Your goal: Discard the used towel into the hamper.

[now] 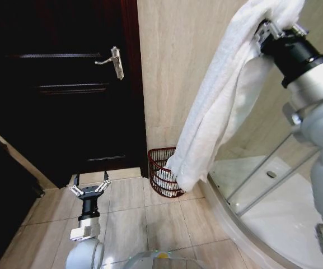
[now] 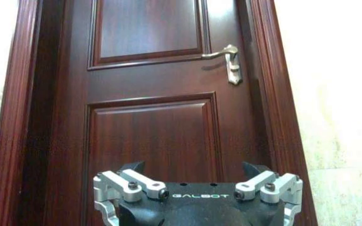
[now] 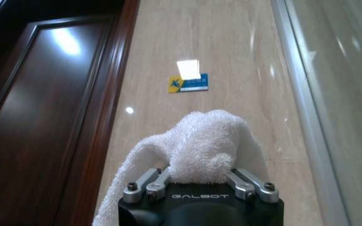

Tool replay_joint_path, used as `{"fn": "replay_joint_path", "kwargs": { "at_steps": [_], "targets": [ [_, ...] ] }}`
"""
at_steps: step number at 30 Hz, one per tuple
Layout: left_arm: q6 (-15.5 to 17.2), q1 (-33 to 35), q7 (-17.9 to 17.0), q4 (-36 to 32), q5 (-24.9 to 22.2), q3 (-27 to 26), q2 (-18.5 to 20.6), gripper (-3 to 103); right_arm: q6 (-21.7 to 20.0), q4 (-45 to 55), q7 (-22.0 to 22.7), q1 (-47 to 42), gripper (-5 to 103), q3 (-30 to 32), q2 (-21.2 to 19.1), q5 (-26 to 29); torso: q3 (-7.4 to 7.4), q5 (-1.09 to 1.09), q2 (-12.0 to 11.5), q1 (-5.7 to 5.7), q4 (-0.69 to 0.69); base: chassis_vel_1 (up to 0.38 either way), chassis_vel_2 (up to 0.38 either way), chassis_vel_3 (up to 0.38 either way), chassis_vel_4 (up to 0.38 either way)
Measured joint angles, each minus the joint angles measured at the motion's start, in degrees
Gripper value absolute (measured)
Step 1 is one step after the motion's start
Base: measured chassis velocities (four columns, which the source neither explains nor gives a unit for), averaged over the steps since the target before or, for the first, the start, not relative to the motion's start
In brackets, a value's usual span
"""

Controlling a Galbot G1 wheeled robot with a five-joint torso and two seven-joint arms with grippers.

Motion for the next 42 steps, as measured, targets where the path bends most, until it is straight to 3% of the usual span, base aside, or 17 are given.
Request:
{"fn": "replay_joint_path", "kwargs": {
  "at_steps": [6, 15, 21, 32, 38, 42],
  "targets": [
    [1.33, -0.45, 0.1, -0.62, -0.03, 0.25, 0.0, 100, 1.23, -9.21, -0.08, 9.39, 20, -7.41, 5.89, -2.76, -0.08, 0.0, -0.18, -0.02, 0.03, 0.0, 0.0, 0.0, 0.0],
    [2.29, -0.75, 0.25, -1.04, 0.81, 0.96, 0.01, 100, 1.33, -17.67, -0.93, 19.14, 20, -10.31, 9.3, -4.0, -0.21, -0.01, -0.32, -0.08, -0.01, 0.0, 0.0, 0.0, 0.0],
    [2.04, -1.12, 0.22, 0.08, 0.81, 0.8, 0.01, 100, 2.79, -21.14, -1.06, 19.34, 20, -13.32, 12.1, -5.82, -0.25, -0.01, -0.38, -0.09, 0.0, 0.0, 0.0, 0.0, 0.0],
    [0.25, -1.98, -0.09, 1.48, 0.82, 0.62, 0.01, 100, 7.02, -28.05, -3.74, 10.14, 20, -16.68, 17.9, -9.73, -0.3, 0.02, -0.46, -0.11, 0.0, 0.0, 0.0, 0.0, 0.0],
    [-0.64, -1.46, 0.15, 1.44, 0.19, 0.5, 0.0, 100, 8.07, -31.61, -3.89, 14.34, 20, -17.46, 19.35, -11.55, -0.33, -0.03, -0.49, -0.12, 0.0, 0.0, 0.0, 0.0, 0.0],
    [-0.7, -1.38, 0.33, 1.11, -1.04, 0.06, 0.0, 100, 6.09, -33.33, -3.35, 20.28, 20, -17.98, 20.1, -11.28, -0.35, -0.02, -0.5, -0.14, 0.01, 0.0, 0.0, 0.0, 0.0]
  ]
}}
